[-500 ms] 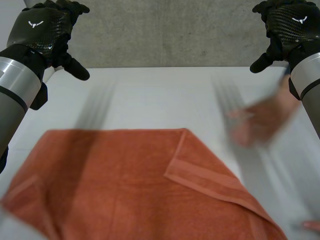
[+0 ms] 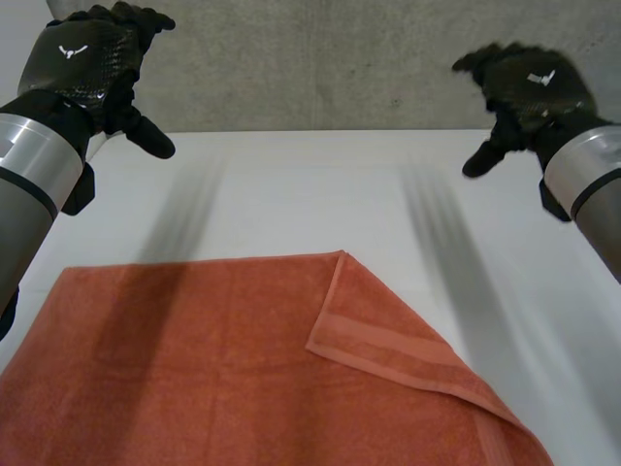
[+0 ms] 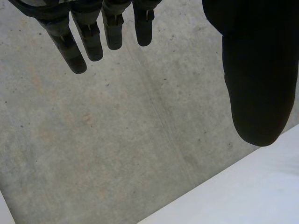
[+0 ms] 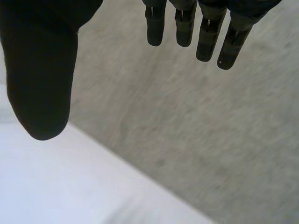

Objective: Fold the laundry

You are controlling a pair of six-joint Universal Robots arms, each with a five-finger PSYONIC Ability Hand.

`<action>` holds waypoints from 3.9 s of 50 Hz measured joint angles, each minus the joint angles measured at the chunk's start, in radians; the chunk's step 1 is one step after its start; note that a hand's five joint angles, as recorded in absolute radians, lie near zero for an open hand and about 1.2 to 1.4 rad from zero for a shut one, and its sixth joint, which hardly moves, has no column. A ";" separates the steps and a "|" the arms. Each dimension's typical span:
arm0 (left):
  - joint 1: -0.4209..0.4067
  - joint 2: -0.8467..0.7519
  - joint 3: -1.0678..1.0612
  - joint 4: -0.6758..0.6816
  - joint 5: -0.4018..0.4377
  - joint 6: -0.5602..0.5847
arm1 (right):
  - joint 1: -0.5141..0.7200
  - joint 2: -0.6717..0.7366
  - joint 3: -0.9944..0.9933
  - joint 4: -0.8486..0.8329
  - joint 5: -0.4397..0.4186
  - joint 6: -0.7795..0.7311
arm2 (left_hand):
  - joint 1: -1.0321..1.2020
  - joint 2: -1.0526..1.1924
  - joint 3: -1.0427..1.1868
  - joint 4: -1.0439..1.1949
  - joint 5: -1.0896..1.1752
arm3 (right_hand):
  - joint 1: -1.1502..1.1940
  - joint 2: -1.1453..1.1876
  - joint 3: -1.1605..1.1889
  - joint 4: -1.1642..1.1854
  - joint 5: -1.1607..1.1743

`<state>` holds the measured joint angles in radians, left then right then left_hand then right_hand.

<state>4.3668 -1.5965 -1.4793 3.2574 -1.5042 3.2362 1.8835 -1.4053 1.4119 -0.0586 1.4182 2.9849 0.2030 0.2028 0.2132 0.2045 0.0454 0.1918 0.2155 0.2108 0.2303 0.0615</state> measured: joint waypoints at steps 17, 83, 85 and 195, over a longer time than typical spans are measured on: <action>0.001 0.001 -0.024 0.002 -0.002 0.000 | 0.250 0.198 0.069 0.214 -0.007 0.065 | 0.000 0.000 0.000 0.000 0.000 | 0.004 0.008 0.008 0.003 0.003; 0.002 -0.010 -0.187 0.071 -0.004 0.000 | 0.345 0.418 0.160 -0.142 0.093 0.012 | 0.000 0.000 0.000 0.000 0.000 | 0.357 0.413 0.415 0.395 0.401; 0.002 -0.009 -0.188 0.071 -0.004 0.000 | 0.345 0.402 0.160 -0.116 0.092 0.016 | 0.000 0.000 0.000 0.000 0.000 | 0.343 0.402 0.400 0.378 0.383; 0.219 -0.396 -0.138 0.059 0.134 0.291 | 0.205 -0.071 0.046 0.494 -0.317 -0.163 | 0.000 0.000 0.000 0.000 0.000 | 0.769 0.958 0.967 0.958 0.917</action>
<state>4.5861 -1.9927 -1.6175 3.3161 -1.3703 3.5270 2.0888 -1.4766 1.4583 0.4358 1.1016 2.8222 0.2030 0.2028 0.2132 0.2045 0.0454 0.9604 1.1734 1.1782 1.1882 0.9790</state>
